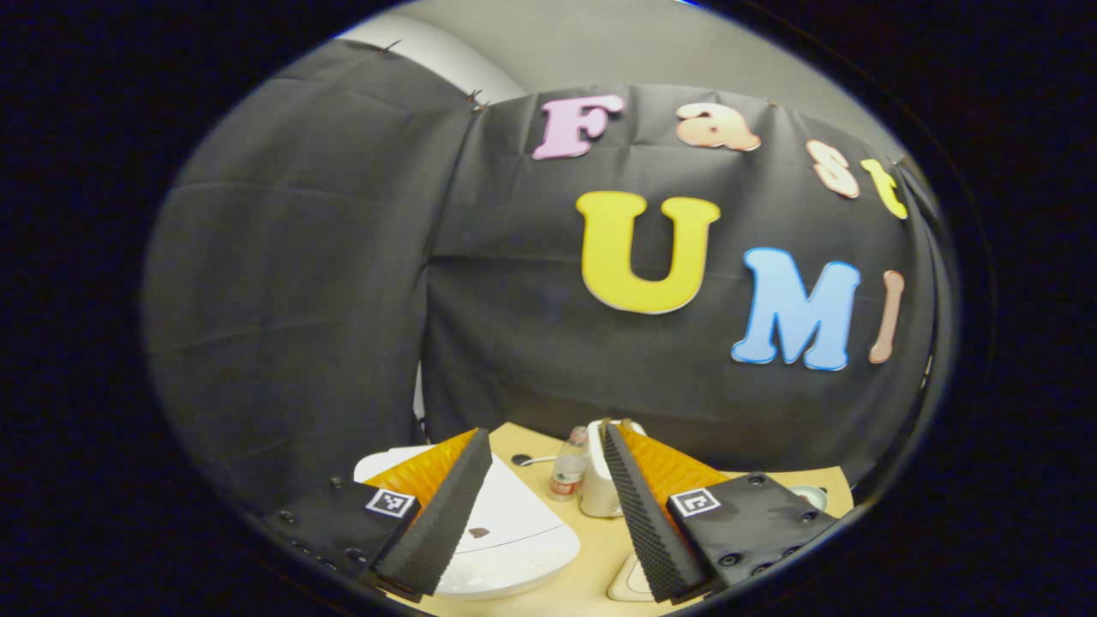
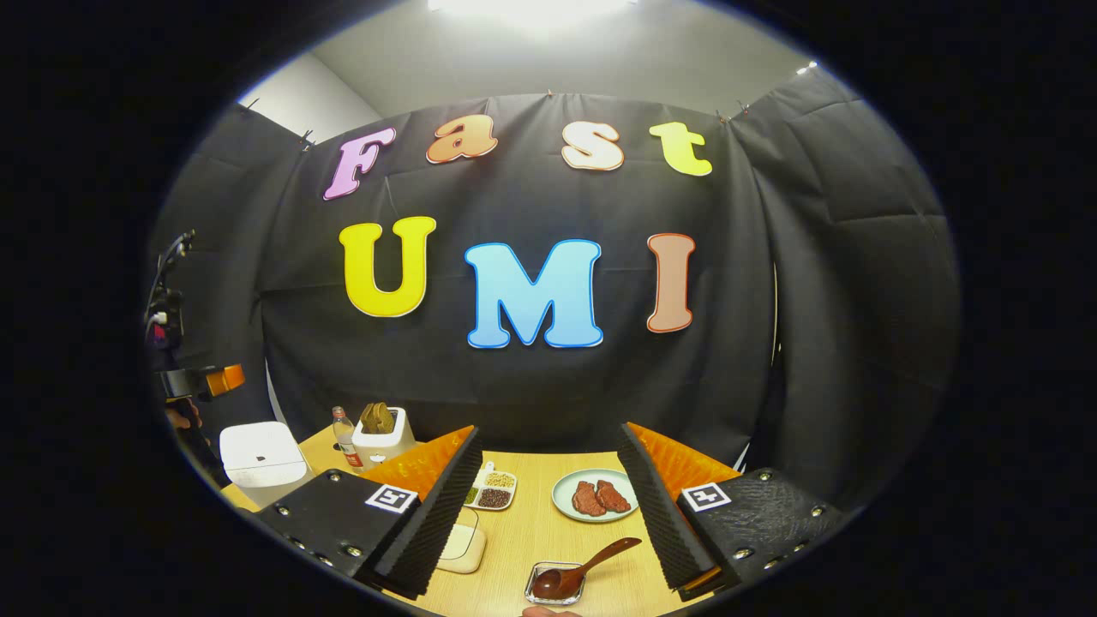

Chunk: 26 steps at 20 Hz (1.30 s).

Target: Close the left gripper, press the button to open the rice cooker; take a wooden spoon from the chopstick holder with the right hand, scoop a spoonful of rice and pour it into the rice cooker, then put the wooden spoon back into the chopstick holder.

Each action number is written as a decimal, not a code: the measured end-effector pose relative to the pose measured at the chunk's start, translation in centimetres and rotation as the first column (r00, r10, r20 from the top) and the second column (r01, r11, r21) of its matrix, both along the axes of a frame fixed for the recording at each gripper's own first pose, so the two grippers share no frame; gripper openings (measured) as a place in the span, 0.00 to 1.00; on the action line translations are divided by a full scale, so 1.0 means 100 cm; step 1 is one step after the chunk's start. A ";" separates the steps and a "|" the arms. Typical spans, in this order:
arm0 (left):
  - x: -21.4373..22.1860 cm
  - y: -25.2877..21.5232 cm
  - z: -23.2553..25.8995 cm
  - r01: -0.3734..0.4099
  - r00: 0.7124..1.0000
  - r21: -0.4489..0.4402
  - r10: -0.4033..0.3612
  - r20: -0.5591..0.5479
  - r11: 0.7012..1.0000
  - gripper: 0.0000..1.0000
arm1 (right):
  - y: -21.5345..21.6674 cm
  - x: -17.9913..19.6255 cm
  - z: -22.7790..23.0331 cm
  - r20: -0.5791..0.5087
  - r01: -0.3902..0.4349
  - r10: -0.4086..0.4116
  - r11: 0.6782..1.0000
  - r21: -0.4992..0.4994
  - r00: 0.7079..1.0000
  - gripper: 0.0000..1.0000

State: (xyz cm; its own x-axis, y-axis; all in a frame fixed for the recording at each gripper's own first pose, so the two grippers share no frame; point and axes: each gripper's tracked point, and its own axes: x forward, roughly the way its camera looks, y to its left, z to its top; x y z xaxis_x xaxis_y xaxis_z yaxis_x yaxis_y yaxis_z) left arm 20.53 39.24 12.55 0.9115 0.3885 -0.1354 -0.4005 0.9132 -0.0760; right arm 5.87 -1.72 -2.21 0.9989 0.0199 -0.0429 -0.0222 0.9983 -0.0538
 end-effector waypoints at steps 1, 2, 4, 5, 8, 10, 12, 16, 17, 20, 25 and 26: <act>-0.003 -0.016 0.014 0.036 0.999 0.020 -0.036 0.021 0.999 0.87 | 0.001 -0.001 0.006 0.009 -0.001 0.001 1.000 0.005 1.000 0.96; -0.004 -0.037 0.027 0.071 0.996 0.033 -0.073 0.042 0.997 0.93 | 0.004 -0.002 0.011 0.017 -0.004 0.004 1.000 0.012 1.000 0.96; -0.012 -0.078 0.049 0.137 0.986 0.046 -0.141 0.087 0.989 0.97 | 0.008 -0.005 0.023 0.037 -0.011 0.010 1.000 0.026 0.999 0.96; -0.015 -0.100 0.058 0.171 0.978 0.054 -0.176 0.108 0.984 0.97 | 0.010 -0.006 0.027 0.043 -0.009 0.008 0.999 0.031 0.999 0.96; -0.029 -0.136 0.070 0.225 0.962 0.091 -0.236 0.135 0.970 0.98 | 0.017 -0.012 0.040 0.070 -0.004 0.002 0.999 0.033 0.998 0.96; -0.033 -0.161 0.071 0.270 0.951 0.077 -0.278 0.139 0.960 0.97 | 0.022 -0.016 0.043 0.086 0.001 -0.003 1.000 0.020 0.996 0.96; -0.032 -0.174 0.070 0.308 0.940 0.062 -0.313 0.135 0.949 0.97 | 0.028 -0.018 0.042 0.089 0.001 -0.002 1.000 0.016 0.996 0.96; -0.030 -0.169 0.074 0.333 0.929 0.095 -0.344 0.135 0.938 0.98 | 0.038 -0.021 0.038 0.080 0.016 -0.018 1.000 0.025 0.997 0.96; -0.030 -0.167 0.074 0.338 0.927 0.105 -0.350 0.133 0.935 0.98 | 0.040 -0.022 0.037 0.079 0.022 -0.024 0.999 0.027 0.997 0.96; -0.030 -0.161 0.072 0.353 0.922 0.117 -0.367 0.125 0.928 0.96 | 0.046 -0.022 0.034 0.076 0.050 -0.052 0.998 0.033 0.996 0.96; -0.026 -0.148 0.066 0.384 0.911 0.122 -0.397 0.108 0.915 0.98 | 0.058 -0.018 0.032 0.068 0.089 -0.090 0.996 0.020 0.994 0.96; -0.026 -0.148 0.065 0.393 0.908 0.119 -0.405 0.106 0.912 0.96 | 0.060 -0.019 0.032 0.067 0.094 -0.094 0.996 0.014 0.993 0.96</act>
